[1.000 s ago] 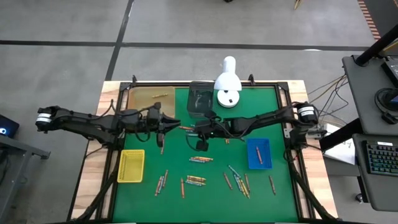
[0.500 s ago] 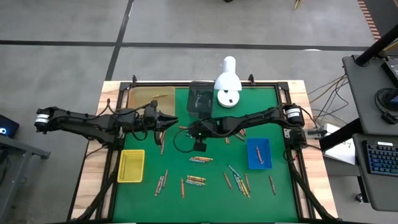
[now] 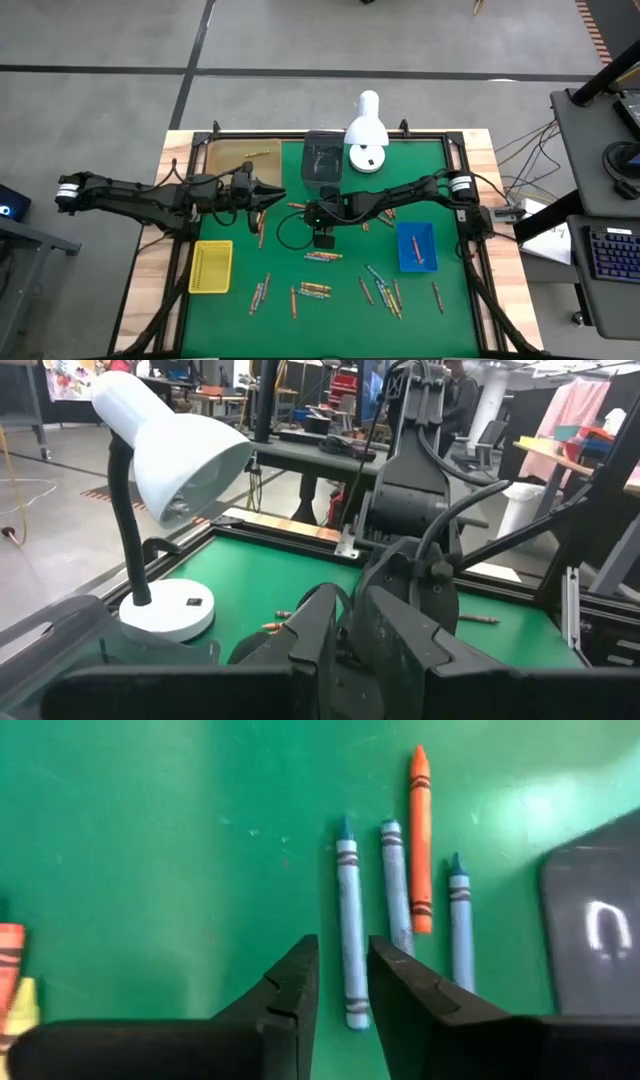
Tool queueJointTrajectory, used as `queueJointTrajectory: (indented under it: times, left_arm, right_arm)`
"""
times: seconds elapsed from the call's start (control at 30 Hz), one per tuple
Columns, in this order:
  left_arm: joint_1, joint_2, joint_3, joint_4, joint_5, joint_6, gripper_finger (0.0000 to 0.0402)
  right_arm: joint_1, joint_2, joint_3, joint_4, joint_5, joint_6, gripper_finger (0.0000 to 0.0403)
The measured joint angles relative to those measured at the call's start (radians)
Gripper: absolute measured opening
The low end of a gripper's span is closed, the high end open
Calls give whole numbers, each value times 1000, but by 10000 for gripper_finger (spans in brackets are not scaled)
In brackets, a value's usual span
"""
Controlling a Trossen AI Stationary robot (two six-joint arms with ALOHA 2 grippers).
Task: Sort crayons
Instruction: Put the blue crayon into the yellow bin
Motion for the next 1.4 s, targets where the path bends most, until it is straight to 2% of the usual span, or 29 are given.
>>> queueJointTrajectory:
  times: [1.2, 1.4]
  left_arm:
    - [0, 1, 0, -7, -1, 7, 43]
    - [0, 1, 0, -8, -1, 6, 43]
  right_arm:
    - [-29, 76, 1, 37, -31, 16, 84]
    - [-29, 77, 1, 36, -41, 6, 61]
